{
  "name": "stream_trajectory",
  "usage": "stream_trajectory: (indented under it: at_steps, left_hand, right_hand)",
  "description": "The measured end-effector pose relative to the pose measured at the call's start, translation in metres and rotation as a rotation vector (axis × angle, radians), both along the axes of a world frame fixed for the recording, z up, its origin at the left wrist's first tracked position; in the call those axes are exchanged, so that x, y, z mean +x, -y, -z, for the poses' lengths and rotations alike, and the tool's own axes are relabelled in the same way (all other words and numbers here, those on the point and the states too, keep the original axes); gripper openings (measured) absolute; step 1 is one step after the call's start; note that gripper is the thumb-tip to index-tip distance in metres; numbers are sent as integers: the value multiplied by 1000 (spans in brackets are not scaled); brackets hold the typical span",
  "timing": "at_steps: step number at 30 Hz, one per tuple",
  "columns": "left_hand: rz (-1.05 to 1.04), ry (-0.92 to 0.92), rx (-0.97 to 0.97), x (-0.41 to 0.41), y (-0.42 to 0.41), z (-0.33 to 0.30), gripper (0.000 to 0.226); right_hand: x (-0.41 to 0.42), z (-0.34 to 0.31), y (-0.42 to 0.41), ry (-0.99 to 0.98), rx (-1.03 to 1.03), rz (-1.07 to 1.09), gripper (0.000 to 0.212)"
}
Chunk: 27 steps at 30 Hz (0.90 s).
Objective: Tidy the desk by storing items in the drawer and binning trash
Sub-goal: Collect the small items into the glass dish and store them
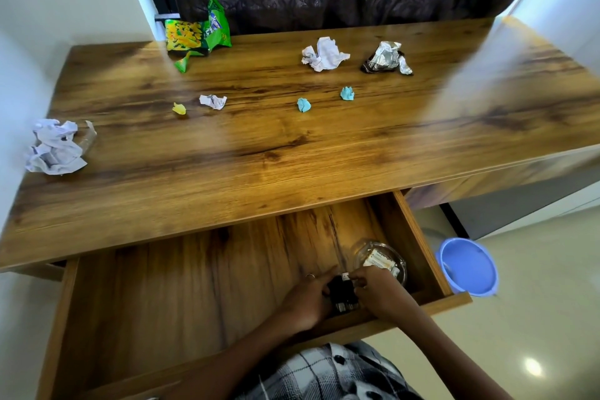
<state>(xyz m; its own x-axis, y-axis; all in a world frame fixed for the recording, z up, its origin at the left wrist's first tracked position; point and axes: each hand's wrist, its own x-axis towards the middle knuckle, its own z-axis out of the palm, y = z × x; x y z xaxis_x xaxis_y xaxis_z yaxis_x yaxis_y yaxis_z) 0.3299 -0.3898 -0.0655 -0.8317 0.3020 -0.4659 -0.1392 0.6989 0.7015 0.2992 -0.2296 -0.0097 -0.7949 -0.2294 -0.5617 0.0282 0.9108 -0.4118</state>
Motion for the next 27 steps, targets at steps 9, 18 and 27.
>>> stream_trajectory:
  at_steps: [9, 18, 27]
  left_hand:
    - [-6, 89, 66, 11, 28, -36, 77]
    - [6, -4, 32, 48, 71, -66, 86]
    - [109, -350, -237, 39, 72, -83, 99]
  right_hand:
    - [37, -7, -22, -616, -139, -71, 23]
    - [56, 8, -36, -743, 10, -433, 70]
    - [47, 16, -31, -850, 120, -482, 75]
